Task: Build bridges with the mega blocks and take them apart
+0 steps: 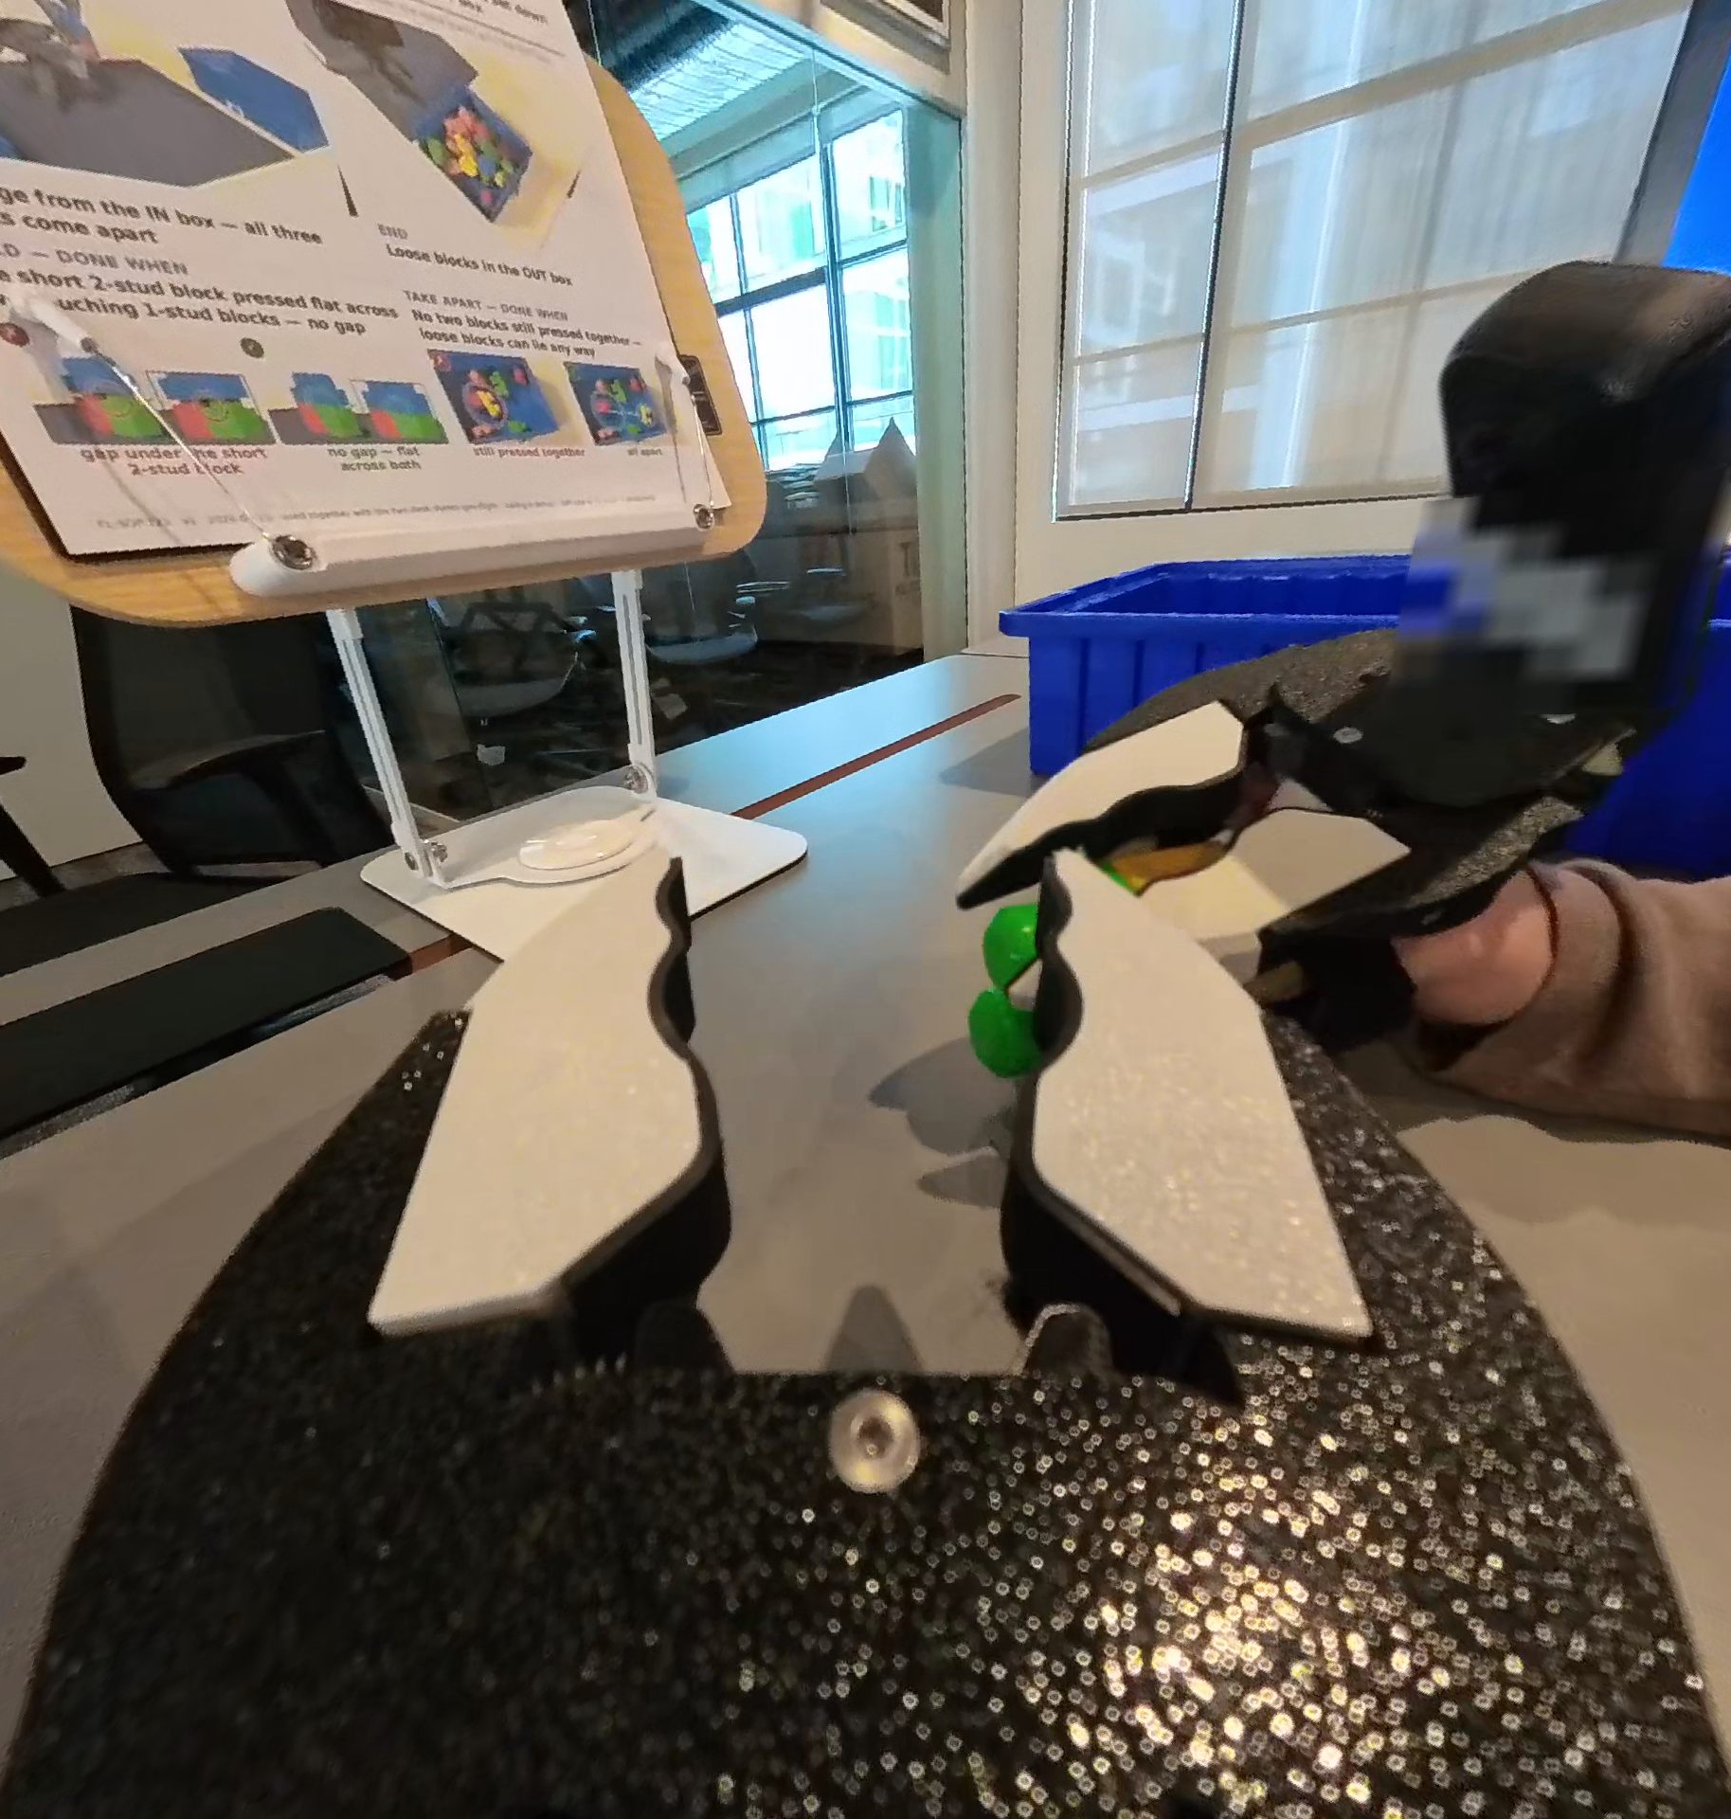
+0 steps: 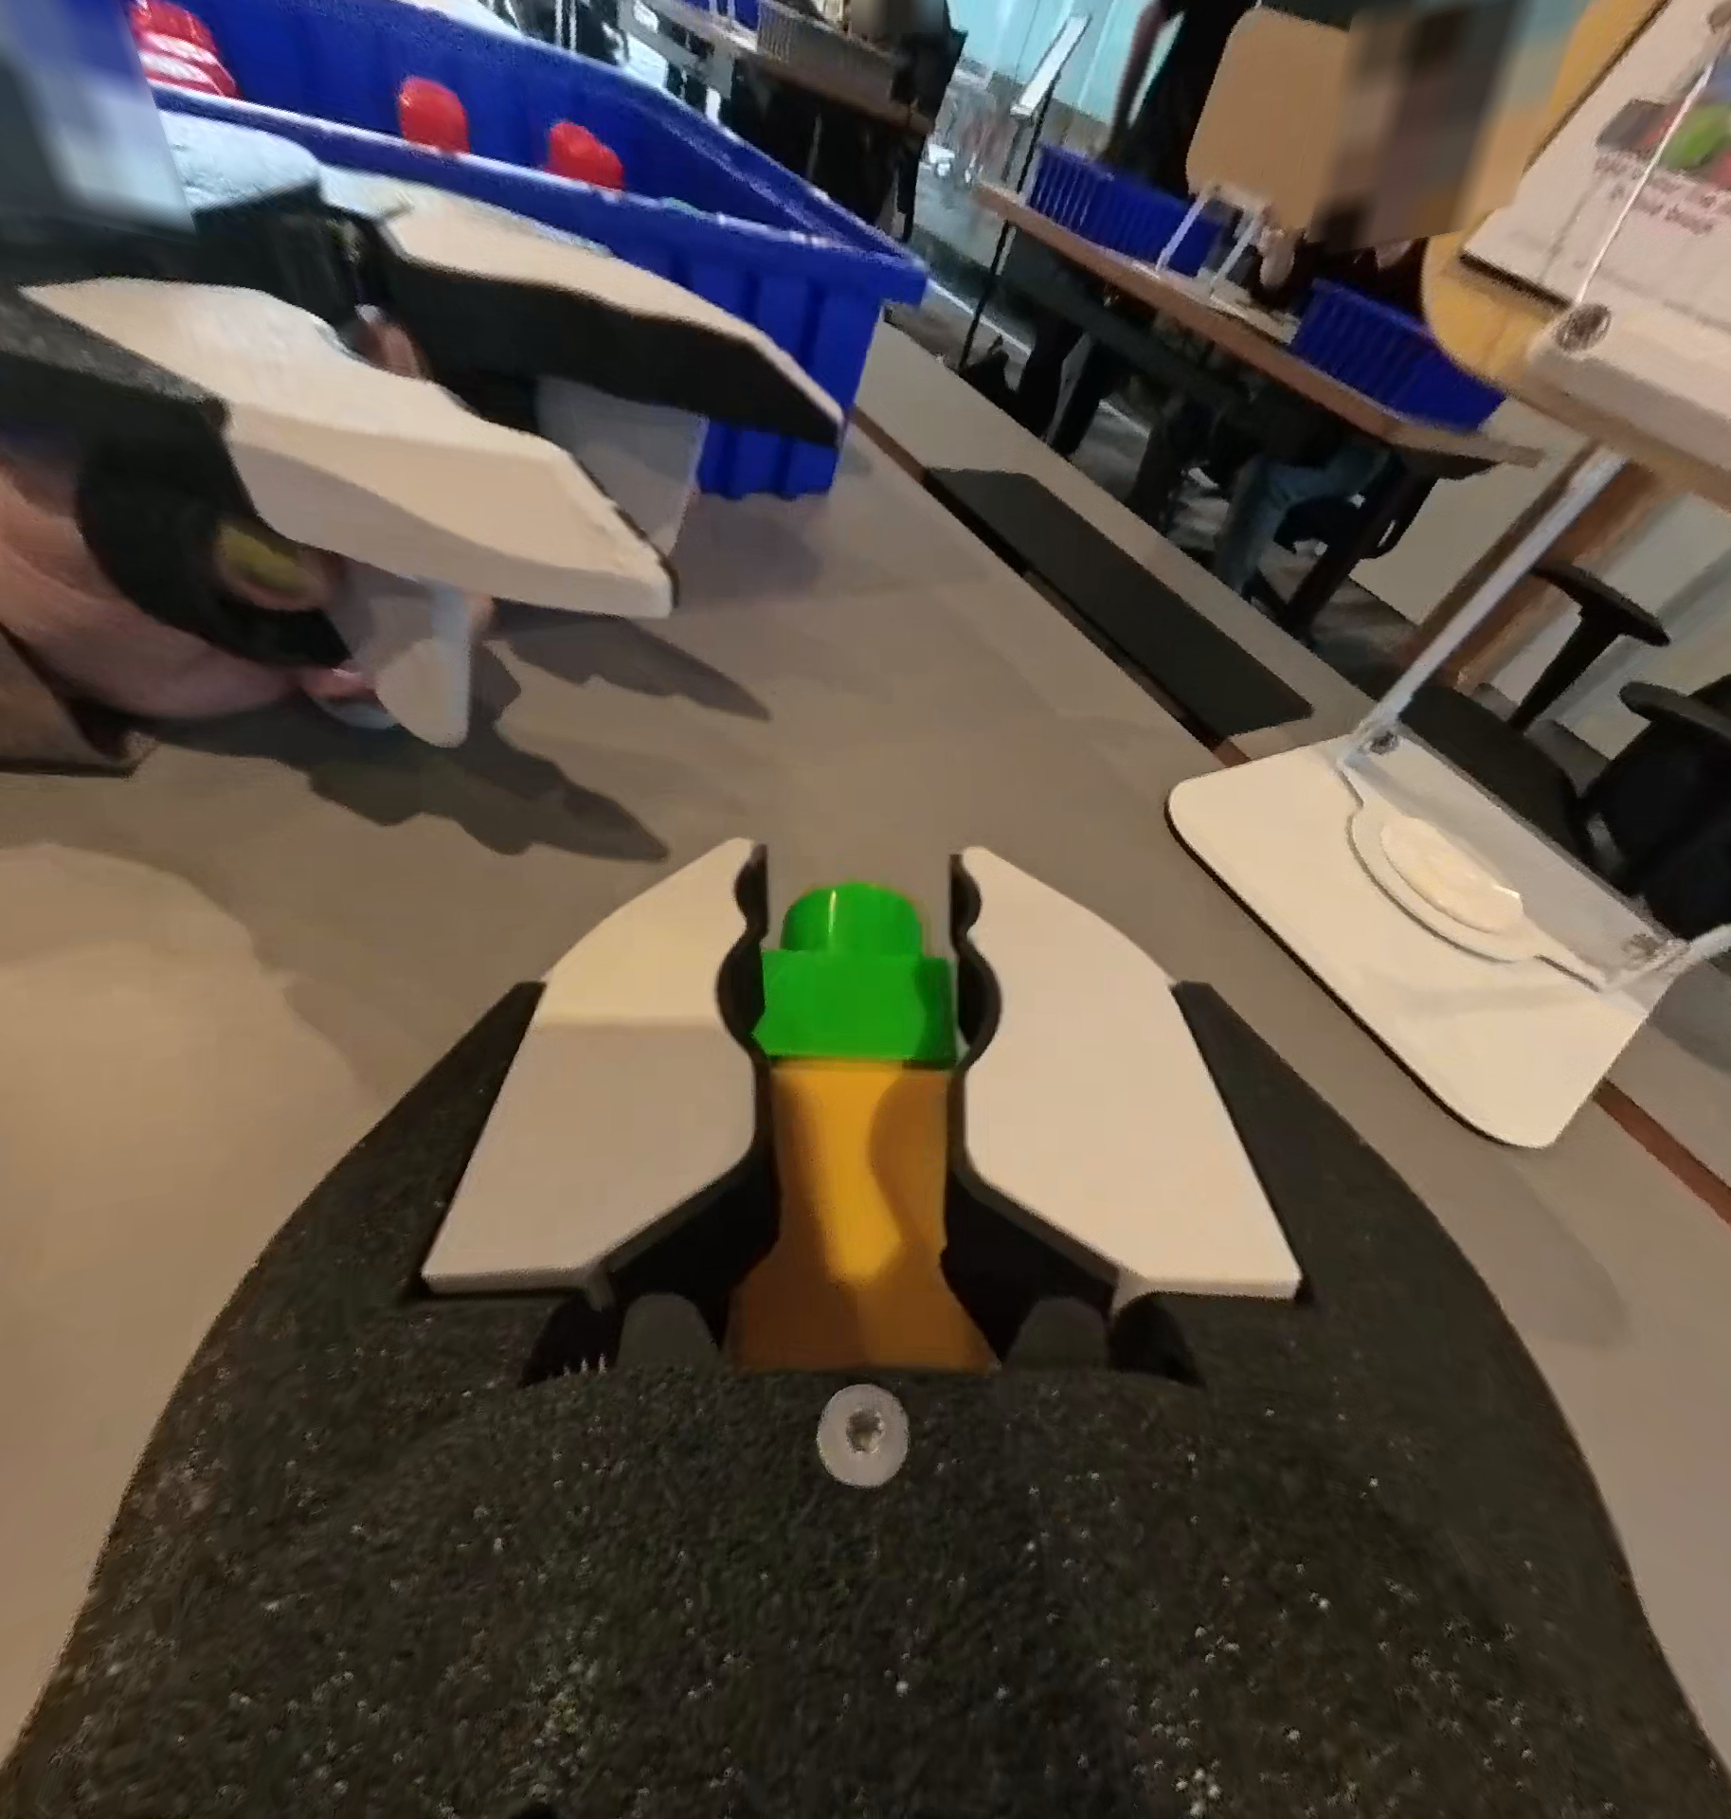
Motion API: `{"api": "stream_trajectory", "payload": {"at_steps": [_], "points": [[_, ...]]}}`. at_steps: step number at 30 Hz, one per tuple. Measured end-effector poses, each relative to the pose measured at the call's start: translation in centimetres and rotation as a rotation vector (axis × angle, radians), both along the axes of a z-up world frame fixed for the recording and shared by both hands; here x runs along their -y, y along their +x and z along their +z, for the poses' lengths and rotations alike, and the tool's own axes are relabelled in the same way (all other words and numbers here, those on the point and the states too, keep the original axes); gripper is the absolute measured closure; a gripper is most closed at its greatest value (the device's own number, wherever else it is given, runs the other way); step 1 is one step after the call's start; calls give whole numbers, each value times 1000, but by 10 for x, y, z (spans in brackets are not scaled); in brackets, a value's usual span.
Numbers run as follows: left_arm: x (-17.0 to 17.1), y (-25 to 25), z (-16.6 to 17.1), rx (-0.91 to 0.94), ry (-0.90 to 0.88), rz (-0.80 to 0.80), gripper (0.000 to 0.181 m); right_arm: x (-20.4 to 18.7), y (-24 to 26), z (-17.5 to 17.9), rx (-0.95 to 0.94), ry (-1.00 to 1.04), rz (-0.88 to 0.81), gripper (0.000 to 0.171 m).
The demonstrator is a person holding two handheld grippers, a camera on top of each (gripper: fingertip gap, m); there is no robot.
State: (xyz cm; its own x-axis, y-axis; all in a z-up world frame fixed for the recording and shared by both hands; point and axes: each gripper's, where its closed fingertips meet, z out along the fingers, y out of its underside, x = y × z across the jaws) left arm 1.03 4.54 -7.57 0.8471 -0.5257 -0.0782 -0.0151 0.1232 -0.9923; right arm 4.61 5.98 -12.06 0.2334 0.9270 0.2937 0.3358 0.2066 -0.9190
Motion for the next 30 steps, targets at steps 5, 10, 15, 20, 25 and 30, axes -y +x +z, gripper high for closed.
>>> {"api": "stream_trajectory", "payload": {"at_steps": [5,10,15,20,25,30], "points": [[0,0,0,0,2,0,114,2,16,1,23,21,-15,101],[1,1,1,7,7,-14,114,-7,44,-18,155,-6,-42,103],[7,9,5,11,33,-73,112,1,45,-19,136,-191,37,131],[27,38,4,6,28,-302,99,36,42,22,-52,-245,301,132],[48,66,-5,14,-88,-549,102,69,41,34,-70,-290,492,133],[57,73,-8,-17,-96,-606,127,75,34,28,-25,-298,495,133]]}}
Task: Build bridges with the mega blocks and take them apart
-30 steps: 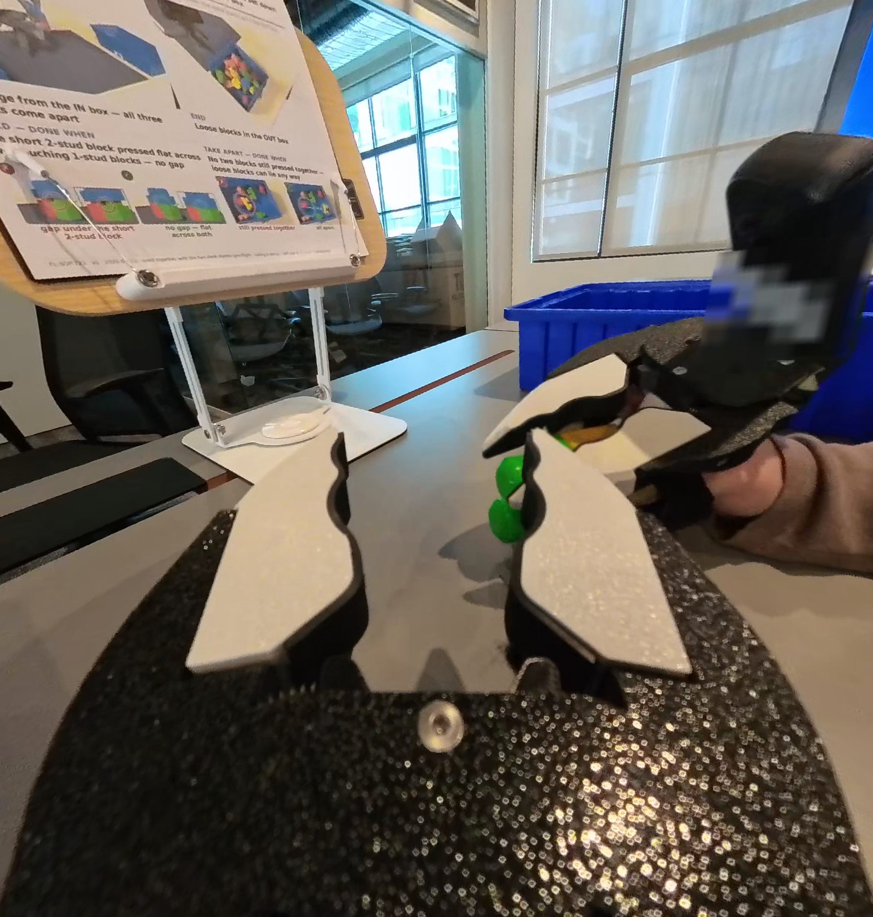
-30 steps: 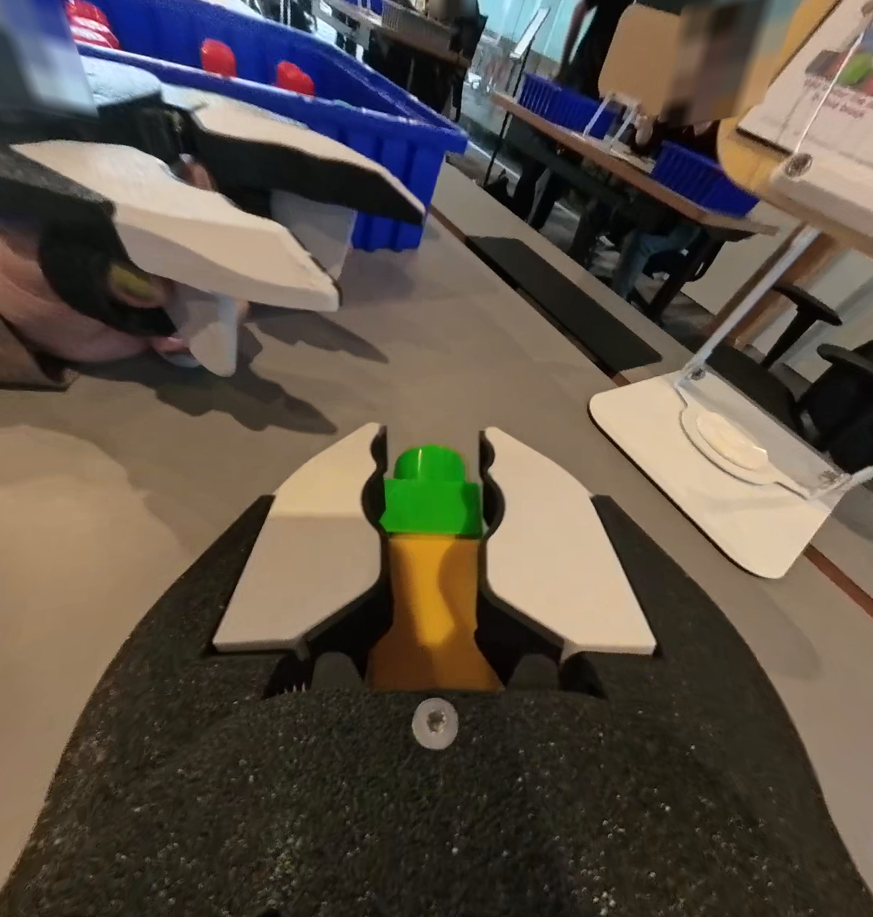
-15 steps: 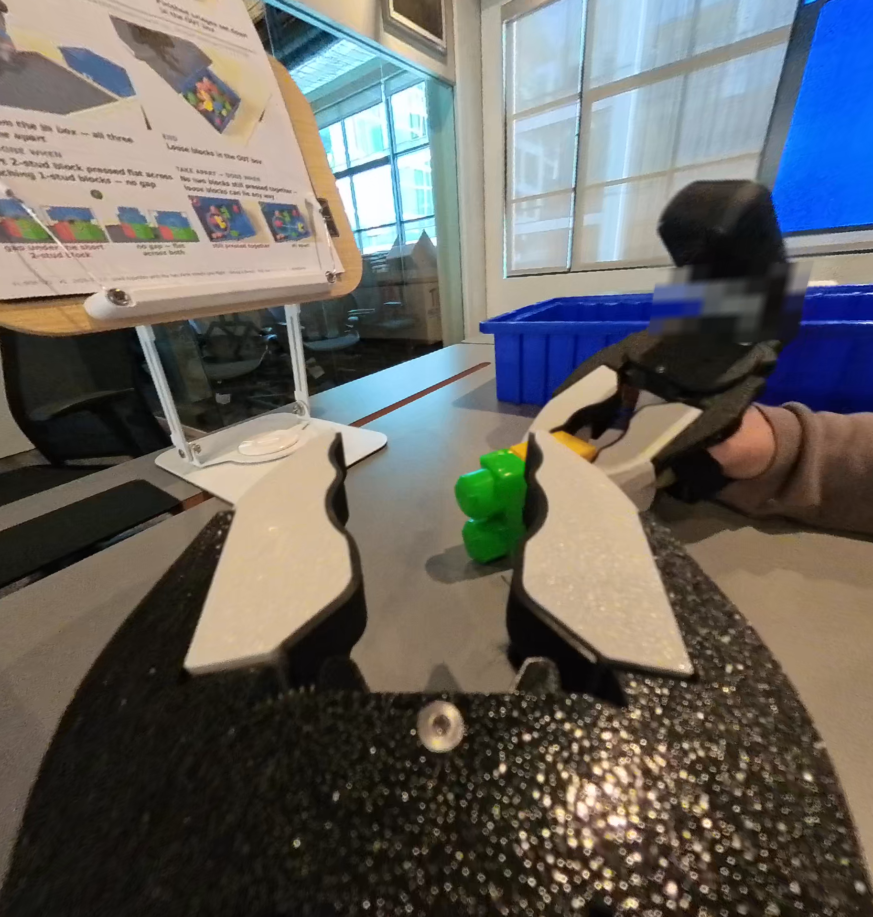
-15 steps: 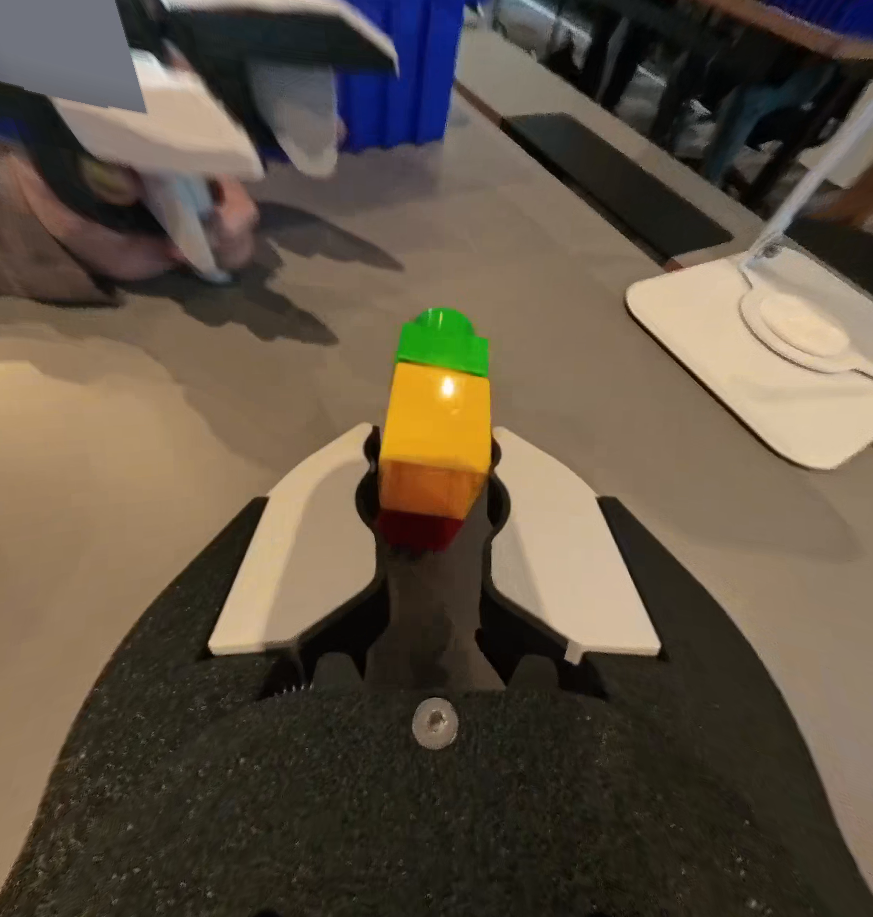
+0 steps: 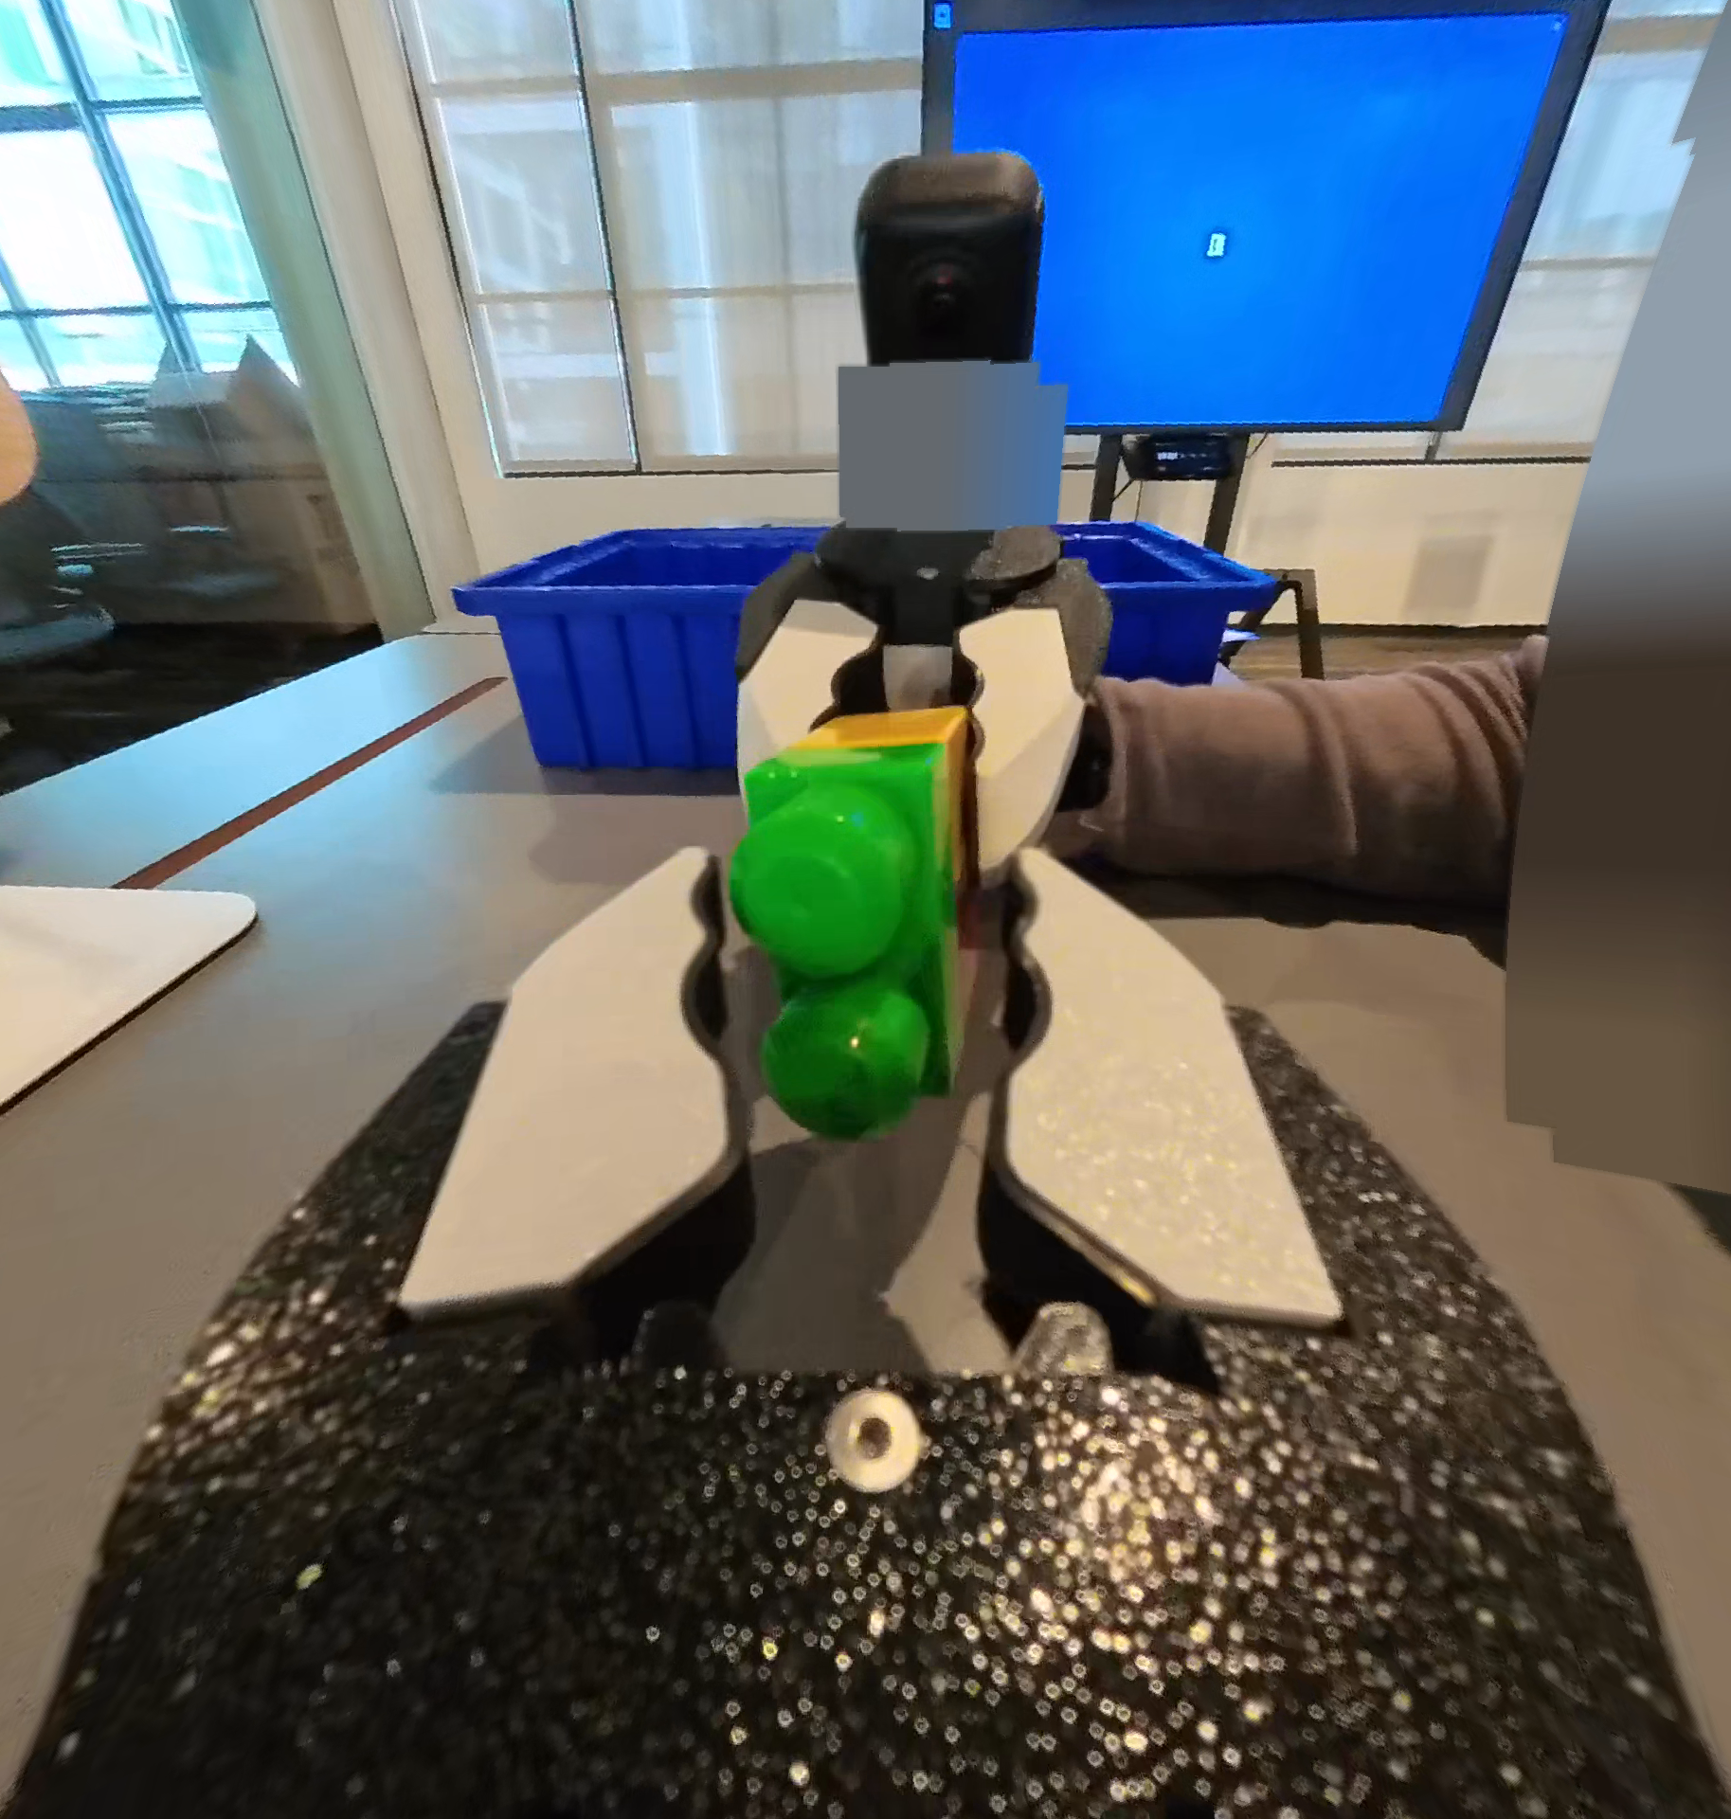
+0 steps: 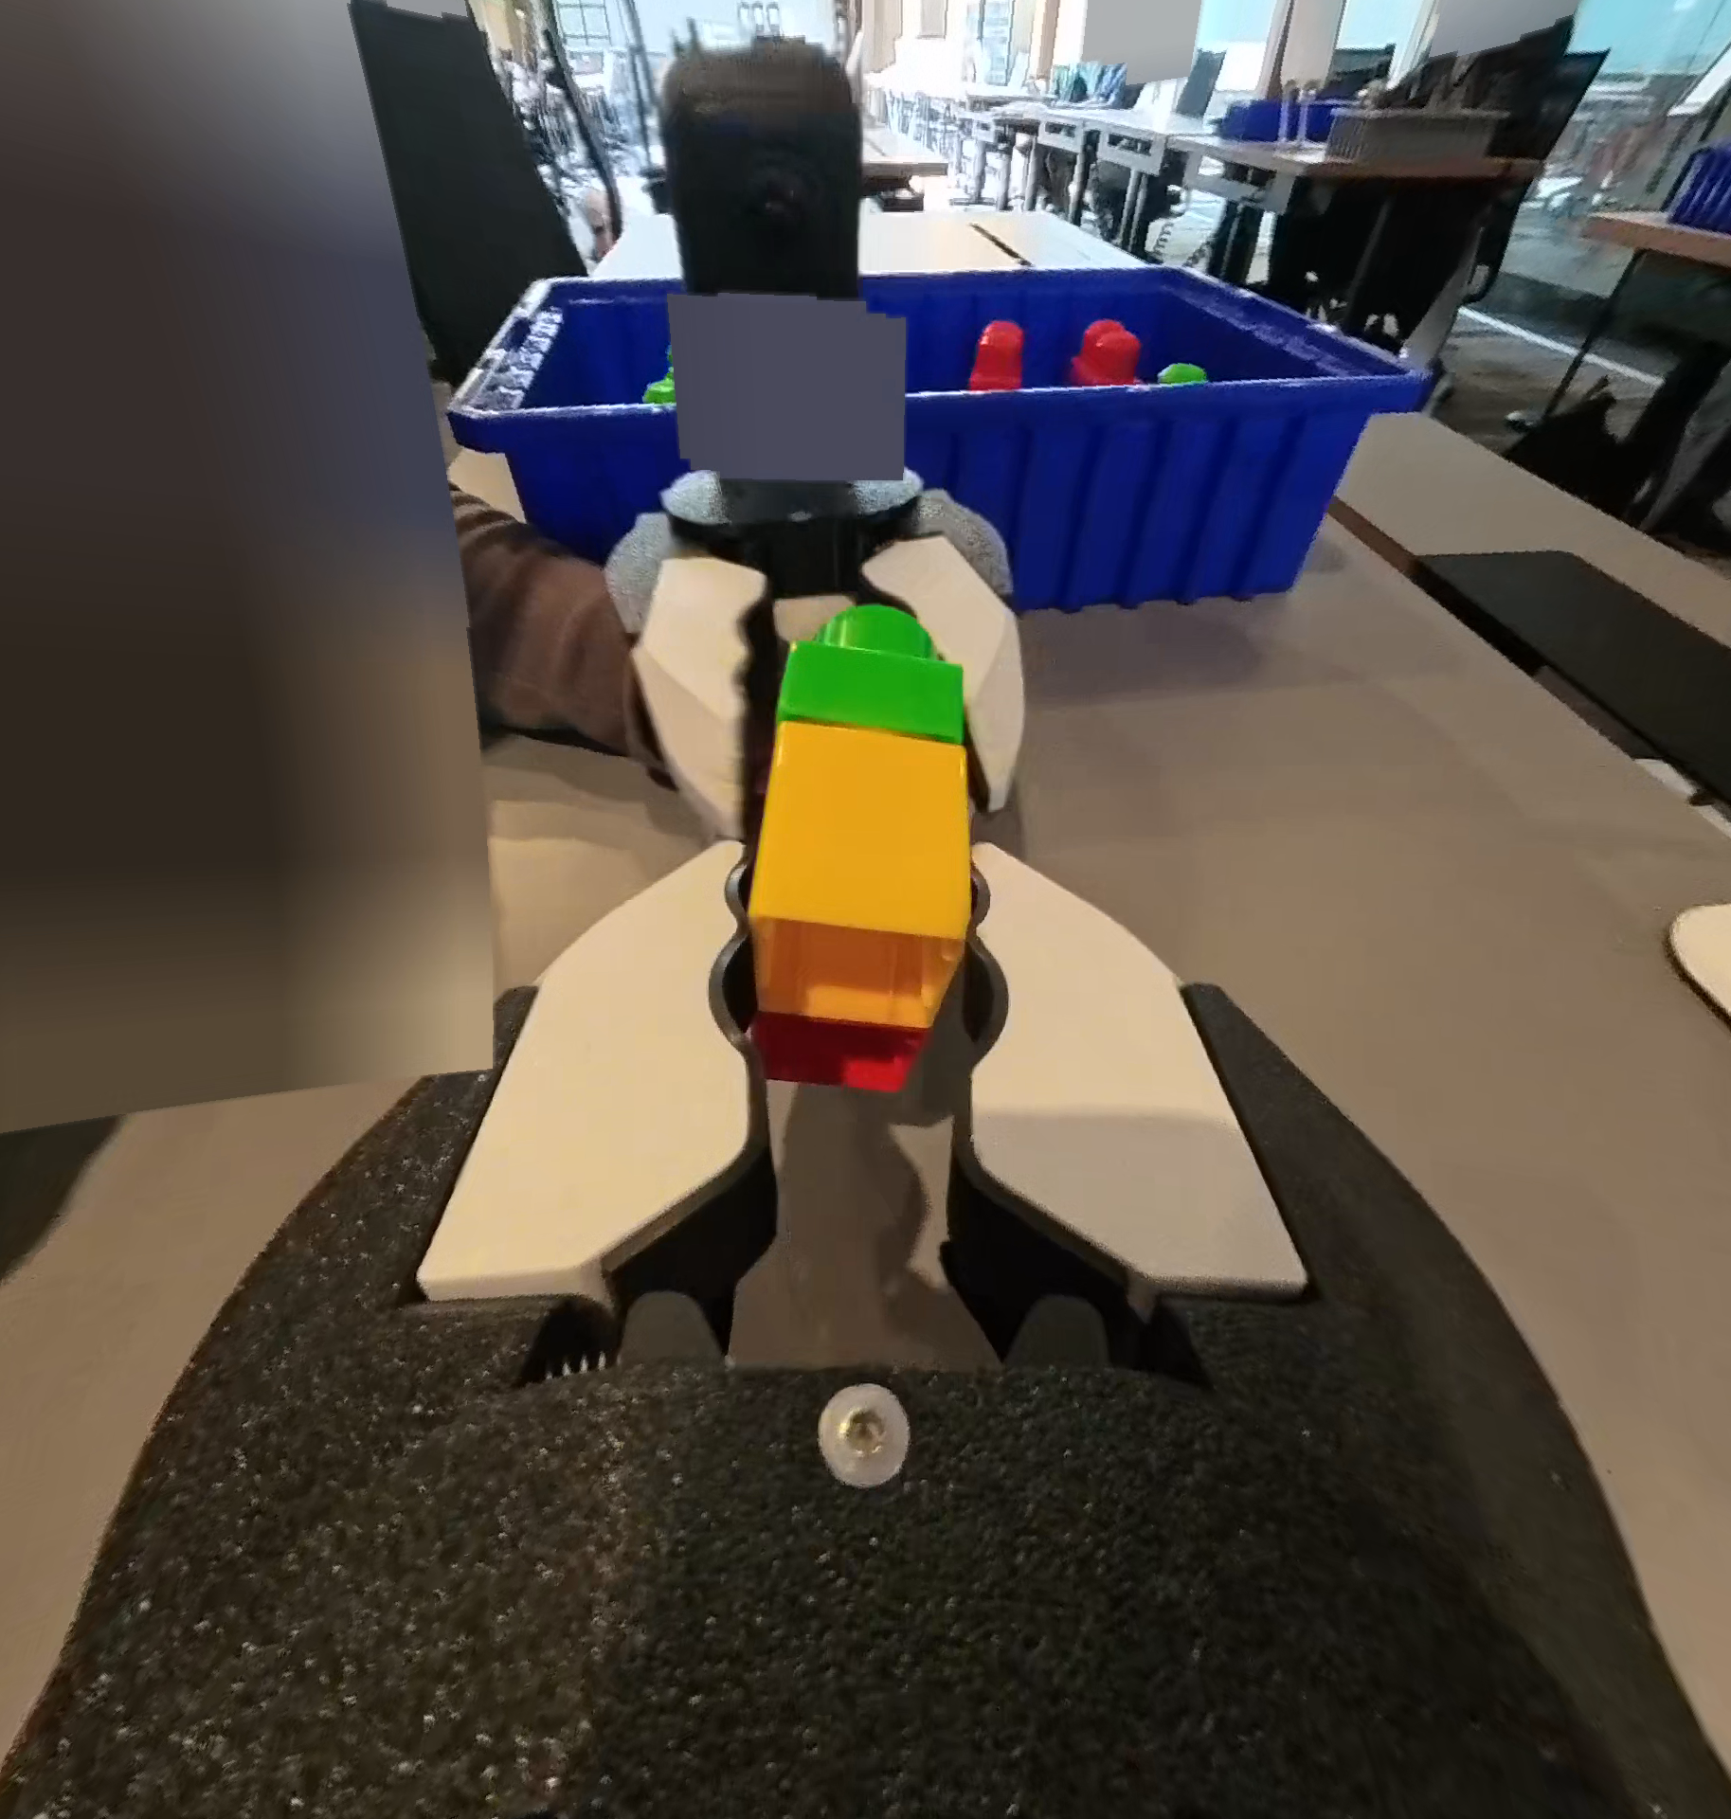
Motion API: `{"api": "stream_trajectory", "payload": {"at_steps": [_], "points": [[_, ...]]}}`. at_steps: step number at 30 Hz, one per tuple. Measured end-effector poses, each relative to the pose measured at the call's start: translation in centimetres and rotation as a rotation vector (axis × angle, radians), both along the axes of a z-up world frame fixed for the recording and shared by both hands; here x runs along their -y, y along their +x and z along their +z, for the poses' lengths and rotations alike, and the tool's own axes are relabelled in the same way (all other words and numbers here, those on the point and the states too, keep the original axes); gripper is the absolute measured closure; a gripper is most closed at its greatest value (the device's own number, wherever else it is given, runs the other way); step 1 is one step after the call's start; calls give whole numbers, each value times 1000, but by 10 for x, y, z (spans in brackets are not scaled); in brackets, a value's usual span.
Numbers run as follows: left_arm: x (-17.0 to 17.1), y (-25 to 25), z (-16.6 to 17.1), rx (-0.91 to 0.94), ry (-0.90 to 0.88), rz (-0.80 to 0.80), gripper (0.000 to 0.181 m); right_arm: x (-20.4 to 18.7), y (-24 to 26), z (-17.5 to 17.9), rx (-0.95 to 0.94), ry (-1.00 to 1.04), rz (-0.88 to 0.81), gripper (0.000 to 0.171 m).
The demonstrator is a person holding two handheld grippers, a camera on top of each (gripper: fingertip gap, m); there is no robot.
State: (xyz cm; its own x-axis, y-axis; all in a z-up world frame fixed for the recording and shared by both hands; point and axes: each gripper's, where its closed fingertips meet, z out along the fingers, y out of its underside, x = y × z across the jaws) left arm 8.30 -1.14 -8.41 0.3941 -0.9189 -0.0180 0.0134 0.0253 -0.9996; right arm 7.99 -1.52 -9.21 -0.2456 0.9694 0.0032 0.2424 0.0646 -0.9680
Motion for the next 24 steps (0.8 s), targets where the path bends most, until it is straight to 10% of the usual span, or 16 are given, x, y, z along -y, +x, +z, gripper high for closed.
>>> {"api": "stream_trajectory", "payload": {"at_steps": [13,24], "points": [[28,4,12,173,-237,-322,146,24,16,11,-46,-303,265,134],[-20,-30,17,169,-30,144,146,-56,14,-39,252,2,-306,133]]}}
